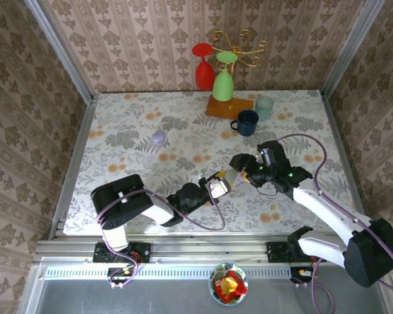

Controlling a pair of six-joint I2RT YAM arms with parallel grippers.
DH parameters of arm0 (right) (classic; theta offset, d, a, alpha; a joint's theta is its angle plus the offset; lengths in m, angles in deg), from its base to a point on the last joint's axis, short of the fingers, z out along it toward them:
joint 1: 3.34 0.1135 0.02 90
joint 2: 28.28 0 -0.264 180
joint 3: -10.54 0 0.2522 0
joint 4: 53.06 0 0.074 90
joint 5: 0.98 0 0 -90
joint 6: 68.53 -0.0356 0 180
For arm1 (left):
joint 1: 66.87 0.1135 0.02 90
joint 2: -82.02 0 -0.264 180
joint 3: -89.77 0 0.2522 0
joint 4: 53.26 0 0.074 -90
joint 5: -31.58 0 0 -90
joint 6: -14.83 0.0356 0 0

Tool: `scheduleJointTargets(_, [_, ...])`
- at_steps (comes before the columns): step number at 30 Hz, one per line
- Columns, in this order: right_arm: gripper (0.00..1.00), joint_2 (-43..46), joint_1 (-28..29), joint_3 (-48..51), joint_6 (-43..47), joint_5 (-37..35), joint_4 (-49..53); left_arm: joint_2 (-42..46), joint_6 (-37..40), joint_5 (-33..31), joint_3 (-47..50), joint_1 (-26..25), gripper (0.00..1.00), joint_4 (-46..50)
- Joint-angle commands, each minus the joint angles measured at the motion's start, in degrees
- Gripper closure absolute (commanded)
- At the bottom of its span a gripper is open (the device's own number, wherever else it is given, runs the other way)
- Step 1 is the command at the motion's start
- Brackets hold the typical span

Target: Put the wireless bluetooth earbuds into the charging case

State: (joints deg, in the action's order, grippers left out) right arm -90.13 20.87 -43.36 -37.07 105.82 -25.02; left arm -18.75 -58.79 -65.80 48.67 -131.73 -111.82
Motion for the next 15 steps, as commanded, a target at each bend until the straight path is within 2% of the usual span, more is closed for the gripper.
scheduleJointTargets(1, [0.20,3.4,-1.5,-0.9,11.0,1.7,-3.6,5.4,-7.9,7.7,2.1,3.6,0.75,-1.6])
scheduleJointTargets(3, [0.20,4.8,-2.9,0.2,11.3,6.6,-6.9,8.2,-12.1,10.8,2.7,5.8,0.75,-1.6])
scheduleJointTargets(8, [0.20,4.8,-4.8,1.9,7.6,21.0,-18.1,13.0,-23.1,26.3,1.8,13.5,0.76,-1.5])
scheduleJointTargets(13, [0.19,2.6,-4.8,2.2,4.9,26.3,-23.7,15.9,-27.4,36.4,0.9,17.7,0.76,-1.9])
scheduleJointTargets(15, [0.19,1.3,-4.6,2.6,2.7,27.9,-27.2,17.5,-29.0,38.5,0.8,18.5,0.76,-1.7])
